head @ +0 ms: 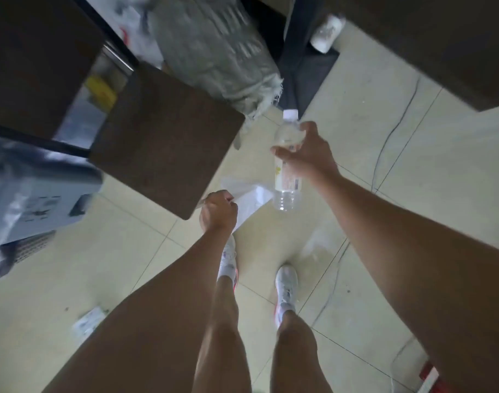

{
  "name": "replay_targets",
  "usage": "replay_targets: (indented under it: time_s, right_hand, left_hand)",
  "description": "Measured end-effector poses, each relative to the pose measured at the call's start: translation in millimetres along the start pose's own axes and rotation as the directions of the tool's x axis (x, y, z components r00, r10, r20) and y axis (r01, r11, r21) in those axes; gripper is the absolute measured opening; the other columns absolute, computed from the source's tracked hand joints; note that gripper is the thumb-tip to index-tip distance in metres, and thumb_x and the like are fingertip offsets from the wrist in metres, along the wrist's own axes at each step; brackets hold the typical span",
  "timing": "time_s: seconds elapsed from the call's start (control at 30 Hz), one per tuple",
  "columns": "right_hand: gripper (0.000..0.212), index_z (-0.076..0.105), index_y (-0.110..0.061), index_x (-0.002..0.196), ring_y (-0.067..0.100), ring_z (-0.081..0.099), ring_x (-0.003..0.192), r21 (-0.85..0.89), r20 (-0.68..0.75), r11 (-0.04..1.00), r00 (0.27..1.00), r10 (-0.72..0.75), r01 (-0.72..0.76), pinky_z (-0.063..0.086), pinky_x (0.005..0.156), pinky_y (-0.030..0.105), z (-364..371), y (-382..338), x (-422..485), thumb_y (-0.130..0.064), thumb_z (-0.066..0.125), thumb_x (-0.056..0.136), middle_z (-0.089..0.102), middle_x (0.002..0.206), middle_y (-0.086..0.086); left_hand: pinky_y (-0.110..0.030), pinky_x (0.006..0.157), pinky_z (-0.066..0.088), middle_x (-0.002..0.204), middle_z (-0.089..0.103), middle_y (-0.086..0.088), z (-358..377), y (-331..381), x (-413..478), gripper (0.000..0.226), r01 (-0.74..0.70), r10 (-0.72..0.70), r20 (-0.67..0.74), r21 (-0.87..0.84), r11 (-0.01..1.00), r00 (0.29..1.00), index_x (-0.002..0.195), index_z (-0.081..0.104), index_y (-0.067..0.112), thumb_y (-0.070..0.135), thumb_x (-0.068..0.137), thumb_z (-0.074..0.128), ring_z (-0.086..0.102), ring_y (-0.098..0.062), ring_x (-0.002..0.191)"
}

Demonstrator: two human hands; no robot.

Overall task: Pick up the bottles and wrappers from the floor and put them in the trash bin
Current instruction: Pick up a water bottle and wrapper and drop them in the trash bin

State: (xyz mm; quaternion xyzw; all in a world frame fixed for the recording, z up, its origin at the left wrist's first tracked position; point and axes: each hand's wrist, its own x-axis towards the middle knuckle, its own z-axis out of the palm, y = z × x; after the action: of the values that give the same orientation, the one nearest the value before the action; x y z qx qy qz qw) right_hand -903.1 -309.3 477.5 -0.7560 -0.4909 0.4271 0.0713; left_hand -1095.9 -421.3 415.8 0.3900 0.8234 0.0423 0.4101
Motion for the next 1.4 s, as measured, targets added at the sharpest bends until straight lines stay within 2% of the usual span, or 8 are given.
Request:
replay_targets:
  time_s: [0.13,0.3,0.43,0.63,0.77,0.93,1.1,1.4]
  right_hand:
    - [0.072,0.048,-0.023,0.132,0.02,0.066,0.101,-0.029,-0.018,0.976,0.976,-0.218,0.217,0.05,0.077,0.033,-67,-77,-68,-0.056,0.077,0.076,0.064,0.108,-0.008]
    - [0.076,0.049,-0.025,0.136,0.019,0.063,0.111,-0.07,0.077,0.893,0.895,-0.44,0.445,0.045,0.082,0.031,-98,-149,-153,-0.06,0.079,0.076,0.064,0.127,-0.004]
    - [0.07,0.053,-0.024,0.129,0.014,0.056,0.091,-0.102,0.133,0.764,0.77,-0.624,0.637,0.038,0.07,0.028,-92,-204,-236,-0.06,0.08,0.075,0.06,0.108,-0.008]
    - [0.069,0.05,-0.023,0.125,0.024,0.063,0.1,-0.104,0.368,0.511,0.51,-0.778,0.853,0.04,0.073,0.031,-27,-247,-379,-0.06,0.079,0.074,0.062,0.117,-0.001]
    - [0.068,0.05,-0.021,0.127,0.027,0.063,0.11,-0.074,0.534,0.365,0.346,-0.772,0.928,0.042,0.077,0.033,40,-256,-479,-0.058,0.078,0.078,0.063,0.119,0.0]
    - [0.075,0.048,-0.016,0.137,0.031,0.061,0.119,0.016,0.69,0.17,0.112,-0.715,0.985,0.041,0.079,0.032,138,-241,-610,-0.054,0.079,0.08,0.065,0.133,0.007]
    - [0.083,0.041,-0.015,0.146,0.031,0.057,0.126,0.069,0.834,0.03,-0.041,-0.551,0.997,0.047,0.092,0.036,236,-197,-746,-0.055,0.077,0.082,0.058,0.141,0.01]
    - [0.08,0.043,-0.016,0.145,0.028,0.06,0.123,0.084,0.914,-0.108,-0.12,-0.387,0.991,0.047,0.088,0.035,383,-148,-926,-0.052,0.078,0.082,0.063,0.134,0.01]
  left_hand:
    - [-0.03,0.072,0.049,0.101,0.073,-0.002,-64,3,-95,0.02,0.031,-0.029,-0.064,0.026,0.999,0.998,0.093,0.074,0.021,0.012,0.085,0.059,0.069,-0.033,0.09]
    - [-0.034,0.082,0.052,0.111,0.069,-0.005,-121,-20,-201,0.023,0.01,-0.003,-0.25,0.027,1.0,0.968,0.105,0.076,0.02,0.014,0.088,0.062,0.069,-0.033,0.098]
    - [-0.039,0.084,0.054,0.109,0.07,-0.01,-166,-44,-282,0.024,-0.019,0.038,-0.424,0.047,0.999,0.905,0.106,0.079,0.014,0.008,0.088,0.064,0.069,-0.037,0.093]
    - [-0.038,0.076,0.053,0.104,0.066,-0.011,-208,-116,-393,0.019,0.049,-0.045,-0.608,-0.01,0.999,0.793,0.102,0.077,0.011,0.008,0.09,0.062,0.066,-0.039,0.081]
    - [-0.038,0.071,0.05,0.105,0.064,-0.007,-205,-194,-466,0.017,0.223,-0.261,-0.652,-0.143,0.964,0.712,0.101,0.075,0.014,0.013,0.092,0.06,0.066,-0.039,0.086]
    - [-0.039,0.087,0.047,0.113,0.063,-0.006,-180,-305,-565,0.019,0.43,-0.494,-0.629,-0.267,0.862,0.601,0.1,0.075,0.015,0.018,0.096,0.057,0.066,-0.035,0.097]
    - [-0.037,0.086,0.044,0.11,0.061,-0.005,-138,-415,-657,0.02,0.569,-0.698,-0.57,-0.427,0.703,0.433,0.096,0.075,0.011,0.015,0.096,0.055,0.058,-0.029,0.107]
    - [-0.036,0.088,0.043,0.101,0.069,-0.001,-111,-602,-755,0.026,0.636,-0.851,-0.453,-0.581,0.508,0.265,0.092,0.076,0.016,0.02,0.097,0.05,0.056,-0.025,0.106]
